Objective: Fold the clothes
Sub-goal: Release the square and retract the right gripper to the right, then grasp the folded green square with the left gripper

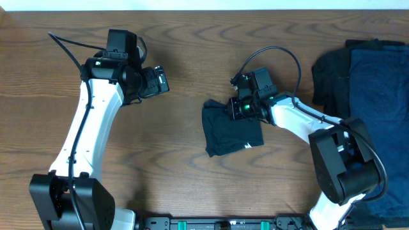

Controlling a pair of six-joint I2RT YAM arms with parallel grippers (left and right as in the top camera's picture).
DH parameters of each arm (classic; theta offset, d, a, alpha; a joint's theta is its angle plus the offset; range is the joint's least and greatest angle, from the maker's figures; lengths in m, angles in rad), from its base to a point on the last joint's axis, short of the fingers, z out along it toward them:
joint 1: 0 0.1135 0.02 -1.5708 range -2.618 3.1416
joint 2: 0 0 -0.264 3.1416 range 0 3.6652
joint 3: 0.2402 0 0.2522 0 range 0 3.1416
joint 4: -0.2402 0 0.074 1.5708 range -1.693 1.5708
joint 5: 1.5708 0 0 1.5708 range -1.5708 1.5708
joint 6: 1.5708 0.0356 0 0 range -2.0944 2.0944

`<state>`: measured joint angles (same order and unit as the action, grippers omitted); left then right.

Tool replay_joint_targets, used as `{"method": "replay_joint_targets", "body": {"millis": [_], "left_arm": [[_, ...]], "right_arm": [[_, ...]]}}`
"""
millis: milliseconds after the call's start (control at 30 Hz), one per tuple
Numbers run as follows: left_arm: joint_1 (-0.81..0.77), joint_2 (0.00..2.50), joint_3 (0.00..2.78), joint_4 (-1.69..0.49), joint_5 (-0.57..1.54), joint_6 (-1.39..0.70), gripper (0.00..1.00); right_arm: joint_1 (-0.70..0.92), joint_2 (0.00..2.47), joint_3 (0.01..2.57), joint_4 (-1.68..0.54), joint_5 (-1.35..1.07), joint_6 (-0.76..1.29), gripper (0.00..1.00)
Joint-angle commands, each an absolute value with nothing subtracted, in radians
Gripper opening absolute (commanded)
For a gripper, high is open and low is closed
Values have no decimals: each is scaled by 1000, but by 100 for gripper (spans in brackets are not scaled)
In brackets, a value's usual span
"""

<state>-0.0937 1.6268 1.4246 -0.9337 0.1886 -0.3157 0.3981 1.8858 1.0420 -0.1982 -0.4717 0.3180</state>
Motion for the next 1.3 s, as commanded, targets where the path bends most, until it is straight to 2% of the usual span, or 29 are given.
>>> {"method": "replay_joint_targets", "body": {"millis": [0,133,233,267,333,533,1267], "left_arm": [[-93,1621,1436,-933,195,-313,98],[-93,1621,1436,-933,195,-313,98],[-93,1621,1436,-933,195,-313,98],[-93,1621,1436,-933,195,-313,98],[-93,1621,1436,-933,195,-313,98],[-93,1621,1436,-933,195,-313,98],[-119,1621,1417,-944,246,-329,98]], "right_arm": [[347,1803,1058,-206,-476,290,10],[271,1662,1063,-295,-474,273,30],[203,1562,1063,-392,-434,260,63],[177,1531,1063,-434,-404,260,80],[126,1478,1063,-522,-344,260,99],[34,1432,1063,-659,-248,260,99],[14,1441,1060,-673,-239,261,99]]}}
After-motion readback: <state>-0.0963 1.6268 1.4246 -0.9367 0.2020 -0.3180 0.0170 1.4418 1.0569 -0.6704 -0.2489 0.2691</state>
